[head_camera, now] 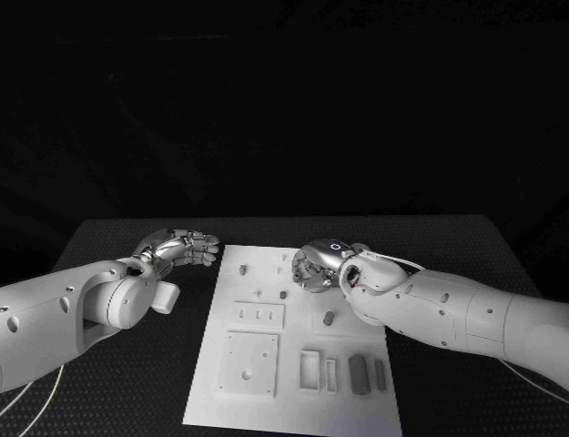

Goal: Assemble the parts on the task board

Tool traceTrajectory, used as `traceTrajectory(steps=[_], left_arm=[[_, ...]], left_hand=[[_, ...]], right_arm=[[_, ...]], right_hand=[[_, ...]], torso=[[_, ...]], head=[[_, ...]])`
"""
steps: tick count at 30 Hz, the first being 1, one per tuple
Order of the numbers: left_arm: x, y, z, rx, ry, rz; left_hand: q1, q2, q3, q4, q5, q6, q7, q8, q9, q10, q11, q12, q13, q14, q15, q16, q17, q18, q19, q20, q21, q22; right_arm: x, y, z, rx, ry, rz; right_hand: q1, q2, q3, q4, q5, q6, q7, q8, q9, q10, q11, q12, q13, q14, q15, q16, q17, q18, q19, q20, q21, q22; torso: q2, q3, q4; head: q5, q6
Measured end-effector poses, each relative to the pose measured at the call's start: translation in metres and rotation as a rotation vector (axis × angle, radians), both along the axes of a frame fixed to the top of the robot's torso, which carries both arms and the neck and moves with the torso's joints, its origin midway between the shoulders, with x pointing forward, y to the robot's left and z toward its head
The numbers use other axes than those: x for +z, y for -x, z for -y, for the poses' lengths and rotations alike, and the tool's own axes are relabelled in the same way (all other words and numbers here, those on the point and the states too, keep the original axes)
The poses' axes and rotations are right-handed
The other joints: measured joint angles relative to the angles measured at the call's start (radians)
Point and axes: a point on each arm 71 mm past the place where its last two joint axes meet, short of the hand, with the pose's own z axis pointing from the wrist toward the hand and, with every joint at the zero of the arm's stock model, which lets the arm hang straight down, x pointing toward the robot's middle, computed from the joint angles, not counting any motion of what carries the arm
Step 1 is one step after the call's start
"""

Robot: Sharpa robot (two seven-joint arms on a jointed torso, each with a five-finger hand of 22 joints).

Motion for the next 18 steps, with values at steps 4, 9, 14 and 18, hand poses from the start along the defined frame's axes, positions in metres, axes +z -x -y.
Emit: traceTrajectory(steps=[4,9,14,18], left_arm=[[0.0000,0.0001,-0.0004,0.001,0.000,0.000],[0.0000,0.0001,-0.0002,0.000,0.000,0.000],[0.0000,0.0001,-0.0002,0.000,0.000,0.000],[0.0000,0.0001,-0.0004,0.001,-0.001,0.000]], left_hand=[[0.000,0.000,0.000,0.000,0.000,0.000,0.000,0.000,0.001,0.000,0.000,0.000,0.000,0.000,0.000,0.000,0.000,0.000,0.000,0.000,0.000,0.000],[0.000,0.000,0.000,0.000,0.000,0.000,0.000,0.000,0.001,0.000,0.000,0.000,0.000,0.000,0.000,0.000,0.000,0.000,0.000,0.000,0.000,0.000],[0.000,0.000,0.000,0.000,0.000,0.000,0.000,0.000,0.001,0.000,0.000,0.000,0.000,0.000,0.000,0.000,0.000,-0.001,0.000,0.000,0.000,0.000],[0.000,0.000,0.000,0.000,0.000,0.000,0.000,0.000,0.002,0.000,0.000,0.000,0.000,0.000,0.000,0.000,0.000,-0.001,0.000,0.000,0.000,0.000]], right_arm=[[0.0001,-0.0001,-0.0004,0.002,0.003,-0.004],[0.0003,0.0000,-0.0016,0.005,0.005,-0.009],[0.0005,0.0000,-0.0020,0.007,0.007,-0.011],[0.0005,0.0002,-0.0021,0.008,0.007,-0.010]], right_hand=[[-0.007,0.011,0.017,0.003,0.000,0.003,-0.003,0.005,0.000,0.000,0.000,0.004,-0.001,0.000,0.000,0.000,0.000,0.000,0.000,0.000,0.000,0.002],[-0.017,0.033,0.038,0.009,0.000,0.020,-0.019,0.016,-0.001,0.000,0.000,0.005,-0.002,0.000,0.000,0.000,0.001,0.000,0.000,0.000,0.000,0.005],[-0.026,0.045,0.047,0.008,0.000,0.035,-0.033,0.031,0.004,0.000,-0.008,0.011,-0.002,0.000,0.000,0.000,0.002,0.000,0.000,0.000,0.000,0.009],[-0.032,0.050,0.050,0.005,-0.004,0.039,-0.038,0.043,0.004,0.004,-0.011,0.011,-0.003,-0.002,-0.009,0.000,0.003,0.000,0.000,0.000,0.000,0.011]], torso=[[0.000,0.0000,-0.0003],[0.000,0.0001,-0.0004],[0.000,0.0000,-0.0004],[0.000,0.0000,-0.0006]], head=[[0.000,0.000],[0.000,-0.002],[-0.001,-0.002],[-0.002,-0.003]])
